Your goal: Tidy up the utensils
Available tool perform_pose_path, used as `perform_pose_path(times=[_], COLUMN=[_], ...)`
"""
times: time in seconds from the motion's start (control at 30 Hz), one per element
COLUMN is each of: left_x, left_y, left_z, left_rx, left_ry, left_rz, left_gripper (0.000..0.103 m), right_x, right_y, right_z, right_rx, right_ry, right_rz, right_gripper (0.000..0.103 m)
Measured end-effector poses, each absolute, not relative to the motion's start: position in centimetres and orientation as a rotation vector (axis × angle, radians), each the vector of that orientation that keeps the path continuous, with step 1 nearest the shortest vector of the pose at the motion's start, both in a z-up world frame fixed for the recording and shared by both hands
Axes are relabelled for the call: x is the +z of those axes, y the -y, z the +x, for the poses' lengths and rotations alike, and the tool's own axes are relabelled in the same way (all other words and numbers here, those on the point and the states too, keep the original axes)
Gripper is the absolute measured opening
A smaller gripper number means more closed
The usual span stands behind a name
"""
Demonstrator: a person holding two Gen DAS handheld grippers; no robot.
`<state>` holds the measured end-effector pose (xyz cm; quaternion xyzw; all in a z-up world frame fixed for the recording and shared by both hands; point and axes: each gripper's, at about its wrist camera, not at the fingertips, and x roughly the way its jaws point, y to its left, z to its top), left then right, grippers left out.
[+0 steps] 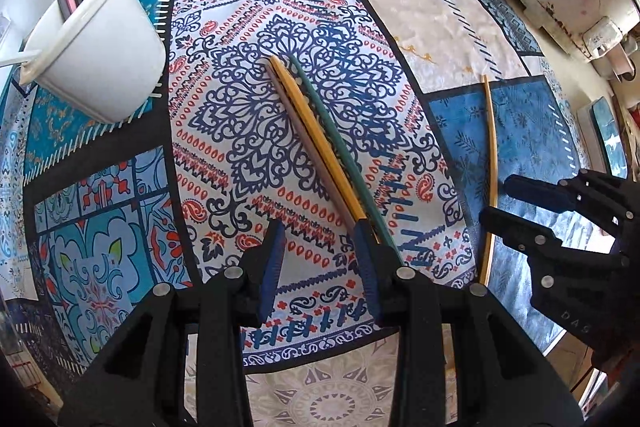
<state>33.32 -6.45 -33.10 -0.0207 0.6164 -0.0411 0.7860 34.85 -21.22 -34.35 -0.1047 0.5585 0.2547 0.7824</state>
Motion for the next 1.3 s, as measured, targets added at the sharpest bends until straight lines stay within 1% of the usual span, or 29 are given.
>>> perform_pose_path(times=[0.07, 0.13, 0.2, 0.27, 0.3, 0.33, 0.4, 0.5, 0.73, 0.93, 1.03, 1.17, 1.3], left_x=[-33.2, -33.4, -33.4, -33.5, -33.5, -33.5, -33.4, -33.1, -32.8, -32.6, -32.4, -32.6, -32.4], left_y=[6.5, 6.6, 6.6, 6.4, 6.4, 6.3, 5.7, 4.7, 2.2, 1.4, 2.1, 5.3, 6.1], left_z=[33.1, 33.1, 32.9, 32.7, 32.6, 32.5, 32.3, 32.6, 32.1, 32.4, 32.6, 34.0, 34.5], left_rx=[-0.099, -0.106, -0.121, -0.133, -0.136, -0.137, -0.135, -0.112, -0.089, -0.103, -0.1, -0.065, -0.062], left_ry=[-1.329, -1.324, -1.321, -1.319, -1.319, -1.318, -1.319, -1.328, -1.341, -1.357, -1.341, -1.333, -1.339], left_rz=[-0.053, -0.066, -0.079, -0.083, -0.083, -0.081, -0.07, -0.045, -0.048, -0.096, -0.048, 0.058, 0.065], left_gripper=[0.035, 0.033, 0.027, 0.024, 0.022, 0.022, 0.014, 0.008, 0.007, 0.007, 0.007, 0.007, 0.005], right_x=[-34.3, -34.4, -34.4, -34.3, -34.3, -34.2, -34.2, -34.2, -33.9, -34.1, -34.2, -34.5, -34.5], right_y=[21.1, 20.8, 20.9, 21.2, 21.3, 21.6, 22.2, 23.1, 25.0, 24.2, 22.8, 21.0, 20.4], right_z=[34.5, 34.3, 34.1, 33.9, 33.9, 34.0, 34.3, 35.4, 36.9, 37.4, 37.6, 37.3, 37.4], right_rx=[0.555, 0.566, 0.58, 0.587, 0.588, 0.595, 0.601, 0.601, 0.56, 0.547, 0.526, 0.496, 0.516], right_ry=[-1.19, -1.177, -1.167, -1.16, -1.159, -1.163, -1.177, -1.188, -1.212, -1.232, -1.219, -1.187, -1.19], right_rz=[-0.261, -0.302, -0.334, -0.358, -0.366, -0.367, -0.354, -0.332, -0.259, -0.222, -0.238, -0.272, -0.263], right_gripper=[0.032, 0.032, 0.031, 0.027, 0.021, 0.019, 0.013, 0.008, 0.006, 0.007, 0.007, 0.007, 0.005])
